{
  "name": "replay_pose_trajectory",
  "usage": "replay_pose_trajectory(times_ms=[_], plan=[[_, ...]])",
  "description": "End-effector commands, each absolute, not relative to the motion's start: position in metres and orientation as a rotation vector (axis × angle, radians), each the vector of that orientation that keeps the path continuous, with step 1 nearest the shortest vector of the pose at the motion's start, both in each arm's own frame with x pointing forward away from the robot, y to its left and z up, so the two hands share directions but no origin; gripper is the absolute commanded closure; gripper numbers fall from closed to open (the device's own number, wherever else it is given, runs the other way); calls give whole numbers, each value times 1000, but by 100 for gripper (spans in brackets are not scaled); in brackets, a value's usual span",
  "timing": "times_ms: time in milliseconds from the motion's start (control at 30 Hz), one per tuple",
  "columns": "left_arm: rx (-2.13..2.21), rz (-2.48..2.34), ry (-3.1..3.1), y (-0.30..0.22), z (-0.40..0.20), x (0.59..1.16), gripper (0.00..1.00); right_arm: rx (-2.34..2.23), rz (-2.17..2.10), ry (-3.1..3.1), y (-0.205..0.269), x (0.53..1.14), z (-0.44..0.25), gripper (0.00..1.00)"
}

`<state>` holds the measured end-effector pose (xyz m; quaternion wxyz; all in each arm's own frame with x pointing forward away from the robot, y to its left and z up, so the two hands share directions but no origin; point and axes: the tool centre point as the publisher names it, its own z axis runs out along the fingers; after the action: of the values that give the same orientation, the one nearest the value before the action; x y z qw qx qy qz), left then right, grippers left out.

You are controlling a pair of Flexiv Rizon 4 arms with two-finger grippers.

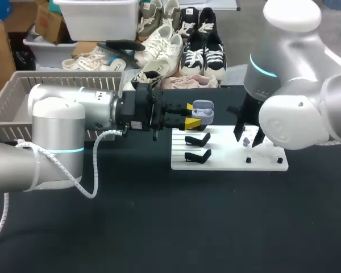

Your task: Pick up each earbud case from the left stands, insert the matching earbuds, close the lid, and place the case in the box.

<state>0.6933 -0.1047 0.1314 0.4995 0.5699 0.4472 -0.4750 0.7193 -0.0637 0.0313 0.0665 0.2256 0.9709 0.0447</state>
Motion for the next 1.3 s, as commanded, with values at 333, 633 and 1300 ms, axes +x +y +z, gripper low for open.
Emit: replay_pose_trajectory(times_ms=[333, 633, 1300], plan=[[1377, -1147, 1081, -105, 131, 693, 100, 707, 120, 2905, -67, 725, 26, 66], [1377, -1147, 1081, -105, 131, 693, 100, 707, 122, 2910, -66, 726, 24, 68], [1377, -1147, 1081, -105, 131, 693, 100, 696, 116, 2919, -69, 725, 22, 100]])
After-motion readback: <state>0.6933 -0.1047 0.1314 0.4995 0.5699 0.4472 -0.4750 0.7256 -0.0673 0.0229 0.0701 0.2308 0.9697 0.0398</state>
